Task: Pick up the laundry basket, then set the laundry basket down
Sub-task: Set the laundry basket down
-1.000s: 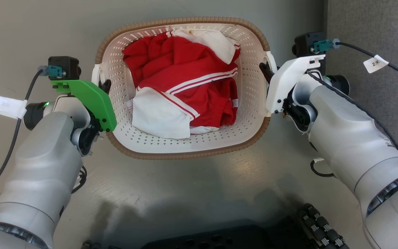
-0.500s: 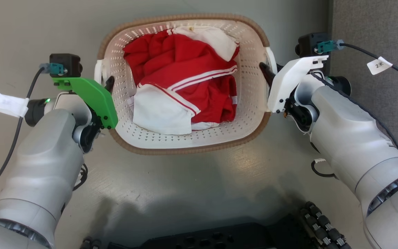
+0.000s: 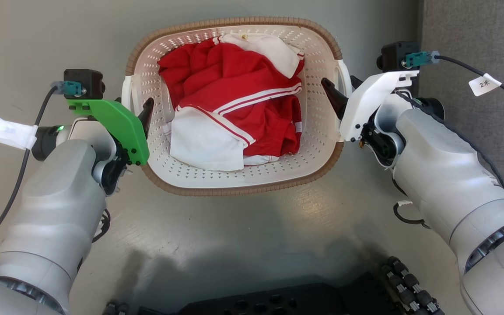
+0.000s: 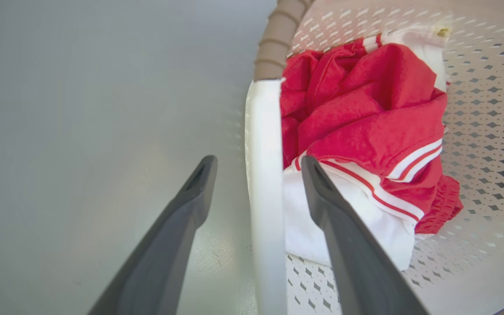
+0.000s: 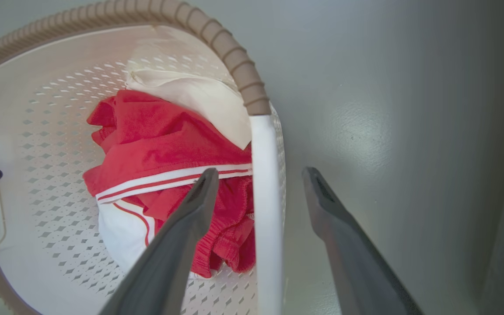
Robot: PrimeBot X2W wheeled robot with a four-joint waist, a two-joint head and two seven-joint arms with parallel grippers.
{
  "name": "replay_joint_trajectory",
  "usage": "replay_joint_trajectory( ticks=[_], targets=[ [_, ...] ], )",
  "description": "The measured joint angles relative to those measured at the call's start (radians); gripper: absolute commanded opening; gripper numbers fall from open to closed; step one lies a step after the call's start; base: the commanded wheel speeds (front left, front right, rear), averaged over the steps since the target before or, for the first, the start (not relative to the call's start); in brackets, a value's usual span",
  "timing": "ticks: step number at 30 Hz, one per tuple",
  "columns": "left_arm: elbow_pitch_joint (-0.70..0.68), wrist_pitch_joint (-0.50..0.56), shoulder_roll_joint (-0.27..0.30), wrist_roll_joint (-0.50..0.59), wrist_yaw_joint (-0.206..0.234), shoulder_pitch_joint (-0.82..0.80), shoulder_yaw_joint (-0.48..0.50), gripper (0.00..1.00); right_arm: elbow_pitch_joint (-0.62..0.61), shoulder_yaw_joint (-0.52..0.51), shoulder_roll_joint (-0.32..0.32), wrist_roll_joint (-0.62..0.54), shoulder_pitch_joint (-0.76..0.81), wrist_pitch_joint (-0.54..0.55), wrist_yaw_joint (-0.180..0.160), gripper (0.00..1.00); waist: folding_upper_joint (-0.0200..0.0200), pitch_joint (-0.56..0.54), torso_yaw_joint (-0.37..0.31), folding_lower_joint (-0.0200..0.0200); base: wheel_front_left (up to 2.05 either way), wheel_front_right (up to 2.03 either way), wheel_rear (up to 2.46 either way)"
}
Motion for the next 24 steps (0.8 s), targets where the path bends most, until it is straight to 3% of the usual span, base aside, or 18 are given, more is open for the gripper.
replay_joint_trajectory(
  ticks=[11,24],
  targets=[
    [0.008,-0.063,0.005,-0.003,0.0,0.006,-0.024,1.0,0.004,-0.014,0.0,0.035,0.014,-0.054,0.001,1.0,0.0,-0.062,0.001,0.0,0.0,0.0,0.0],
    [-0.035,-0.198,0.02,-0.021,0.0,0.061,-0.037,1.0,-0.006,0.007,0.0,0.031,0.054,-0.16,0.018,1.0,0.0,-0.217,-0.008,-0.0001,0.0,0.0,0.0]
  ],
)
